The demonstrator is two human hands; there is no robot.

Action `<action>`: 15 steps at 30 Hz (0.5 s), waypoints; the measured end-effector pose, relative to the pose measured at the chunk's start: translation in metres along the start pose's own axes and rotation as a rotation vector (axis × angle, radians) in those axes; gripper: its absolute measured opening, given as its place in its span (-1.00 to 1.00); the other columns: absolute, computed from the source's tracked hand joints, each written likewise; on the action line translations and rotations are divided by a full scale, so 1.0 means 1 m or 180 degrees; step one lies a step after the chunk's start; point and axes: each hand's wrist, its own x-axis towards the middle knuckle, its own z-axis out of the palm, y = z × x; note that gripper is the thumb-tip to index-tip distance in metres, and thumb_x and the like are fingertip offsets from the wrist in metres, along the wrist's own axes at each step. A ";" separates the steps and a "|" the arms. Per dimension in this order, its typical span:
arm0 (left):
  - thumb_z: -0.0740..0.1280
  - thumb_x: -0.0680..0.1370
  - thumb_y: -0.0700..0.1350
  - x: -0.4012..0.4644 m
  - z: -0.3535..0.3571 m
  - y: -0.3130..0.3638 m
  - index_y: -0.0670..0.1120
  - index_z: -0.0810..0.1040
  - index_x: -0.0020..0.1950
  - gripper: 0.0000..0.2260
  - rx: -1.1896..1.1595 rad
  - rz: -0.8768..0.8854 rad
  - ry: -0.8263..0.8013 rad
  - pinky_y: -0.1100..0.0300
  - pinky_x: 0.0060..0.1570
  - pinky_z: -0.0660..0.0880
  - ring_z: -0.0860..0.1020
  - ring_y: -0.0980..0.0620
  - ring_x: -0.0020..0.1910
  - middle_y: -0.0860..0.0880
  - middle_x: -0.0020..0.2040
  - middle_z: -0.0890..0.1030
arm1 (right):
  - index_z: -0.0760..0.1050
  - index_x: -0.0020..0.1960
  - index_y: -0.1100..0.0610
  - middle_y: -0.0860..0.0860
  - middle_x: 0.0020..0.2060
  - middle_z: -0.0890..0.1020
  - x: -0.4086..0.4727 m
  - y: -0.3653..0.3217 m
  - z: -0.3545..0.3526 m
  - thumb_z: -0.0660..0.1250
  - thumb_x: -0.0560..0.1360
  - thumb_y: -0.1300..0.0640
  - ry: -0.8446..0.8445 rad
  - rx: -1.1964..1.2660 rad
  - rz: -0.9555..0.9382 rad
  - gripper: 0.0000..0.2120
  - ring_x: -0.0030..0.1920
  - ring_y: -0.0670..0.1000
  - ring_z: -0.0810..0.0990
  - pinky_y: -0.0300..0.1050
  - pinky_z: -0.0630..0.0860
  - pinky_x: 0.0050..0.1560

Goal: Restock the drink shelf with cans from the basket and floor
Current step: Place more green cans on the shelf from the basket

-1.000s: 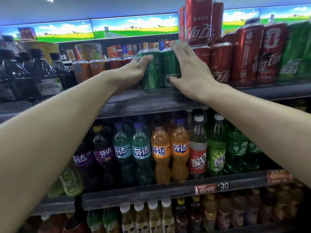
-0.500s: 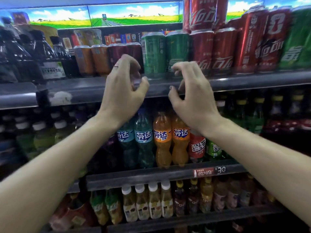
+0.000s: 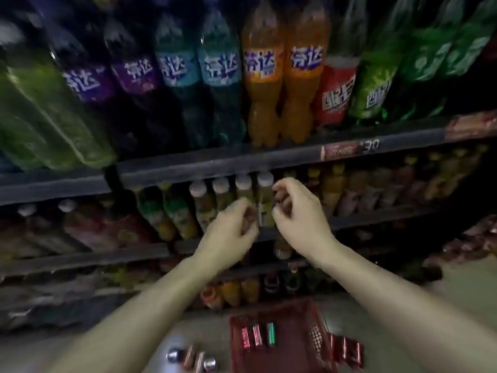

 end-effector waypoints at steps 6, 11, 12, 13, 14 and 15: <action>0.35 0.66 -0.08 -0.020 0.089 -0.044 0.02 0.41 0.14 -0.87 -0.0202 -0.0707 -0.0599 0.07 -0.02 0.57 0.57 0.07 -0.08 0.03 0.01 0.56 | 0.50 0.11 0.13 -0.06 -0.15 0.55 -0.051 0.110 0.045 0.35 0.55 0.31 -0.0397 -0.0176 0.0933 -0.83 -0.20 -0.07 0.54 -0.14 0.52 -0.07; 0.39 0.59 -0.18 -0.037 0.165 -0.076 -0.12 0.50 0.14 -0.84 -0.0494 -0.1415 -0.0705 0.14 -0.02 0.50 0.58 -0.02 -0.11 -0.02 -0.08 0.60 | 0.53 0.08 0.14 -0.03 -0.27 0.59 -0.081 0.193 0.085 0.36 0.53 0.30 -0.0751 -0.0087 0.1681 -0.85 -0.22 0.02 0.56 -0.12 0.42 -0.14; 0.39 0.59 -0.17 -0.040 0.186 -0.085 -0.13 0.50 0.15 -0.83 -0.0532 -0.1575 -0.0760 0.13 0.01 0.51 0.58 -0.04 -0.09 -0.03 -0.07 0.60 | 0.52 0.10 0.12 -0.04 -0.28 0.59 -0.088 0.212 0.098 0.36 0.55 0.27 -0.0936 -0.0067 0.1854 -0.85 -0.22 0.01 0.56 -0.13 0.41 -0.18; 0.39 0.59 -0.16 -0.043 0.209 -0.096 -0.14 0.50 0.16 -0.82 -0.0552 -0.1723 -0.0800 0.11 0.05 0.53 0.59 -0.05 -0.05 -0.03 -0.06 0.61 | 0.50 0.11 0.09 -0.06 -0.28 0.60 -0.096 0.233 0.113 0.36 0.57 0.24 -0.1107 -0.0051 0.1987 -0.85 -0.23 -0.02 0.56 -0.14 0.41 -0.21; 0.40 0.59 -0.15 -0.047 0.232 -0.108 -0.14 0.50 0.17 -0.80 -0.0558 -0.1874 -0.0840 0.09 0.08 0.53 0.61 -0.08 0.00 -0.04 -0.05 0.61 | 0.48 0.12 0.07 -0.07 -0.28 0.60 -0.104 0.255 0.130 0.36 0.57 0.21 -0.1264 -0.0035 0.2114 -0.84 -0.24 -0.05 0.55 -0.15 0.42 -0.23; 0.40 0.58 -0.14 -0.052 0.257 -0.123 -0.15 0.49 0.19 -0.78 -0.0595 -0.2030 -0.0875 0.06 0.09 0.54 0.62 -0.12 0.03 -0.04 -0.05 0.60 | 0.48 0.13 0.06 -0.07 -0.27 0.60 -0.113 0.278 0.149 0.38 0.56 0.19 -0.1381 0.0011 0.2253 -0.83 -0.24 -0.05 0.56 -0.14 0.42 -0.22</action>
